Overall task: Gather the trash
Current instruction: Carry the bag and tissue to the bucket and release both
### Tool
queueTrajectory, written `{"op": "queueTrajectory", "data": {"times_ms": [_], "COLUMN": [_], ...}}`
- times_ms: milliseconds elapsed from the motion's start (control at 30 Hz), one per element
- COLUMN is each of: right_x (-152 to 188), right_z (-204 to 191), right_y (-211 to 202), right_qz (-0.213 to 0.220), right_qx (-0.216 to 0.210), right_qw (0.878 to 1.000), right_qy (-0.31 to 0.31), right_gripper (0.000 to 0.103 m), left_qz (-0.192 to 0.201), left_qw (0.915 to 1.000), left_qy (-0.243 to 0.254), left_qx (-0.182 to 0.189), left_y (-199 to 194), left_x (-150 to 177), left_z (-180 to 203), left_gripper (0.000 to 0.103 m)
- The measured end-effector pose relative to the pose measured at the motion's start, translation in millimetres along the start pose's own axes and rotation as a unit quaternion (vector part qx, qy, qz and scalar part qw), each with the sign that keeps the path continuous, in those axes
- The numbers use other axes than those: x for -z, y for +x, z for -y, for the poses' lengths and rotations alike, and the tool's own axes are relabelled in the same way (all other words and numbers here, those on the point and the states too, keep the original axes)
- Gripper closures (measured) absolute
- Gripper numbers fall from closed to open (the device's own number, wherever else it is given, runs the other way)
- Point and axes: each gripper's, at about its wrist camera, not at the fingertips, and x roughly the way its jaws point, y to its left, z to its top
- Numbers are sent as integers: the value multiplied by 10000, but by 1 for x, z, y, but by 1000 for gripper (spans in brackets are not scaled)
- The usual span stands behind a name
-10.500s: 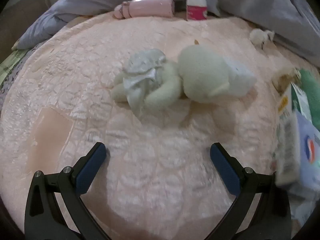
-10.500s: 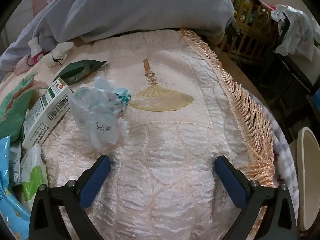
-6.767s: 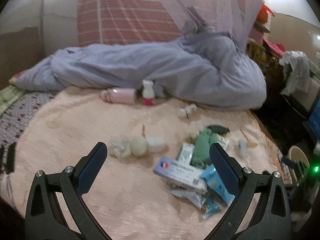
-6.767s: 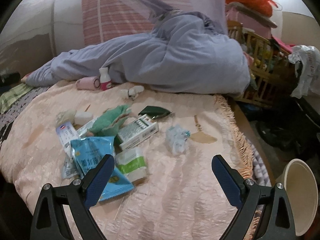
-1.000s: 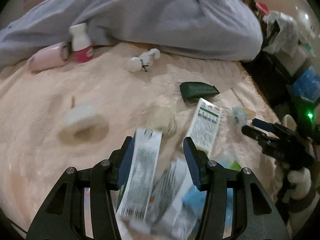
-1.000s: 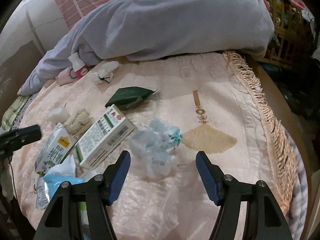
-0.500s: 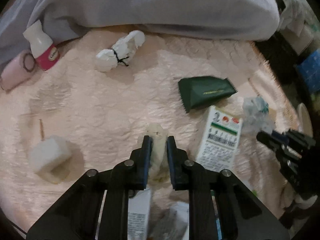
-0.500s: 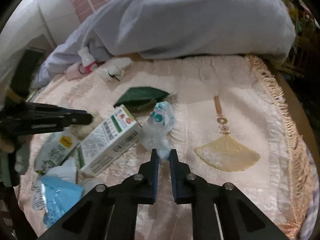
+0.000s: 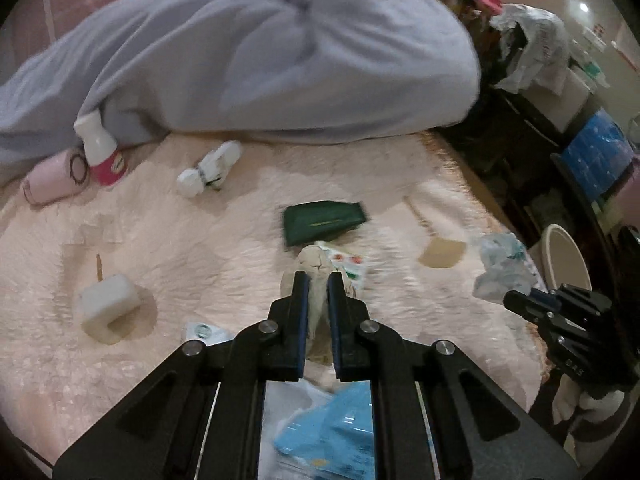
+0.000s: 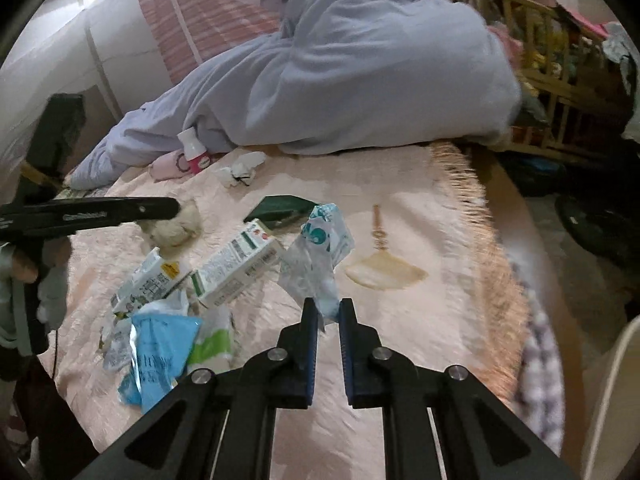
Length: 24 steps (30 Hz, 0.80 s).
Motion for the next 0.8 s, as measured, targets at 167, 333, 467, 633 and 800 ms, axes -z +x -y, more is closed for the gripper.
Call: {"op": "queueTrajectory", "data": {"times_ms": [167,333,467,633,800], "right_x": [13,25,34,46,59], "right_z": [20,44,63,86,109], "right_y": [-31,-60,-79,-101,-120], "right_qz": [90,198,263,352,411], "right_qx": [193,407,551,757,970], "right_qw": [9996,9983,9968,9941,9904], "right_qy": [165,358,517,690,895], "right_gripper": [93,93,93,93,93], "left_qz": [216,326,338,337,294], "left_qw": [9991,9974,9957,9926,9889], "left_qy": [353,620,800,999,1149], "left_qx": [-1,173,333,597,896], "left_y": [-14,-20,-22,-23,-21], "left_x": [3,7,8,9,10], "left_z": [47,91,121,157,189], "left_gripper": [96,96,96,96,96]}}
